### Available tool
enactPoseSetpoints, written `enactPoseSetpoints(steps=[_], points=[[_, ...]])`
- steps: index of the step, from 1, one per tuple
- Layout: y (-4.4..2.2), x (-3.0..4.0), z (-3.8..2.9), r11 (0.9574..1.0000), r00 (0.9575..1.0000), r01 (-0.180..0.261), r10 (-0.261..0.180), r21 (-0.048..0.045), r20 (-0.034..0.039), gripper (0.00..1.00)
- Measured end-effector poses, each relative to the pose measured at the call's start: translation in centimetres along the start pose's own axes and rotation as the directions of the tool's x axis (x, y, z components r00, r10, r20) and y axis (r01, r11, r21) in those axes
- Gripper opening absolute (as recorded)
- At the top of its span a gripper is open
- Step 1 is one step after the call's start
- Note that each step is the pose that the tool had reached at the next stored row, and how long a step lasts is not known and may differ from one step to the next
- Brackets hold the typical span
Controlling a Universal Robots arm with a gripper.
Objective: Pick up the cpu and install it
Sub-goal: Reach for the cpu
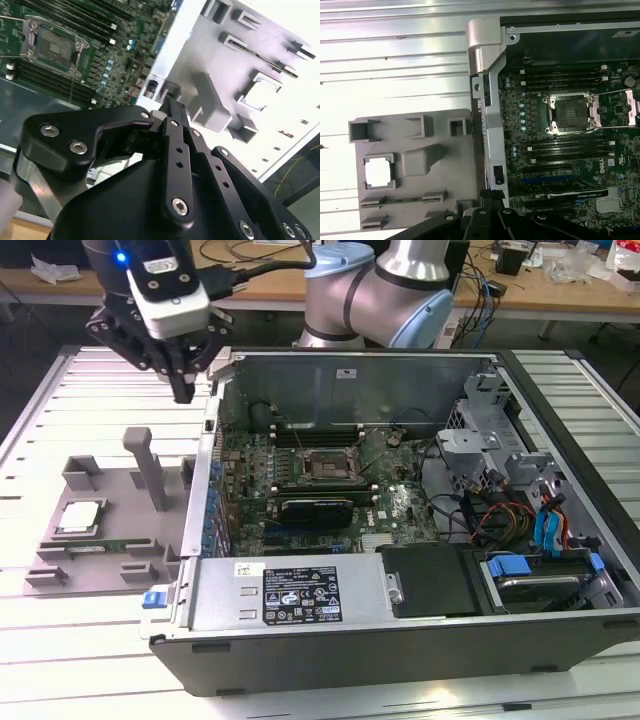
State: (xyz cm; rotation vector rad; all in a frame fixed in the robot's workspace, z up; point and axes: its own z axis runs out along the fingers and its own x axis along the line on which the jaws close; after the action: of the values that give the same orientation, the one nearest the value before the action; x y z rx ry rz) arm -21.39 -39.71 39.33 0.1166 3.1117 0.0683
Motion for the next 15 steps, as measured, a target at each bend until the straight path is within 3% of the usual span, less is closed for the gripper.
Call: enactPoseSetpoints(steps=[4, 6, 15], points=[[-0.08, 1.66, -0.05, 1.0, 1.0, 0.0, 0.0, 0.0001, 0.0007, 0.11], [-0.15, 2.94, -0.08, 1.0, 1.0, 0.0, 0.0, 0.0004, 0.0011, 0.11], [-0.32, 6.23, -0.17, 1.0, 1.0, 0.0, 0.0, 0.0021, 0.0023, 0.11]])
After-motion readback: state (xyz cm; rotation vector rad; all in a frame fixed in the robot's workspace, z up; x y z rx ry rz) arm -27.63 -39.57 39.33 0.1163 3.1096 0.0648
